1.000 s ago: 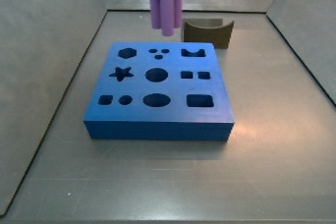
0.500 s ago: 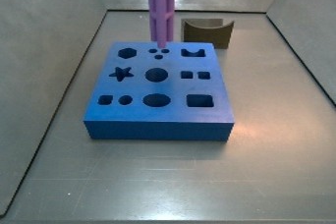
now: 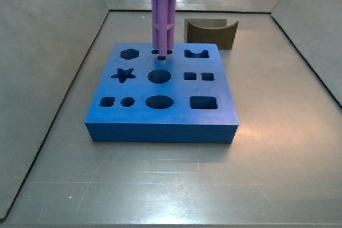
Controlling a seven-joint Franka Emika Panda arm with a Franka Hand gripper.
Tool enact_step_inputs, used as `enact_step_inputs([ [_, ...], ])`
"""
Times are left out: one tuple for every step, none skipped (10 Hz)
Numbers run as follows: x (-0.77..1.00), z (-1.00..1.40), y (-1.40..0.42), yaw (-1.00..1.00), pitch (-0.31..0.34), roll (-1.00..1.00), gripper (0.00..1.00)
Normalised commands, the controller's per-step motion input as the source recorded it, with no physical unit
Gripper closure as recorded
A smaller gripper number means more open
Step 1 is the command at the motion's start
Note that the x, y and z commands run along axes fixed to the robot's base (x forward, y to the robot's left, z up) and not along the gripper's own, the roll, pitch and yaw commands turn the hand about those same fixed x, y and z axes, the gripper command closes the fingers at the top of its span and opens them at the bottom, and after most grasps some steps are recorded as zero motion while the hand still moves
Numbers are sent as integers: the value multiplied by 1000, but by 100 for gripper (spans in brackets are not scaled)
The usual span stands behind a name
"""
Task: Insert the 3 prong object.
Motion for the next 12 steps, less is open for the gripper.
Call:
enact_step_inputs([
  [80, -237, 131, 0, 44, 43, 100],
  [63, -260, 140, 0, 36, 40, 100],
  [54, -283, 137, 0, 26, 29, 100],
  [23, -303, 137, 0, 20, 21, 100],
  [0, -357, 126, 0, 4, 0, 100],
  [0, -391, 0, 0, 0, 0, 100],
  [-17, -280, -23, 0, 0, -14, 100],
  [0, -200, -146, 0, 0, -11, 100],
  [0, -154, -206, 17, 0, -13, 100],
  [0, -143, -217, 29, 0, -6, 100],
  [0, -160, -166, 29, 0, -3, 100],
  [-69, -214, -63, 43, 0, 0, 100],
])
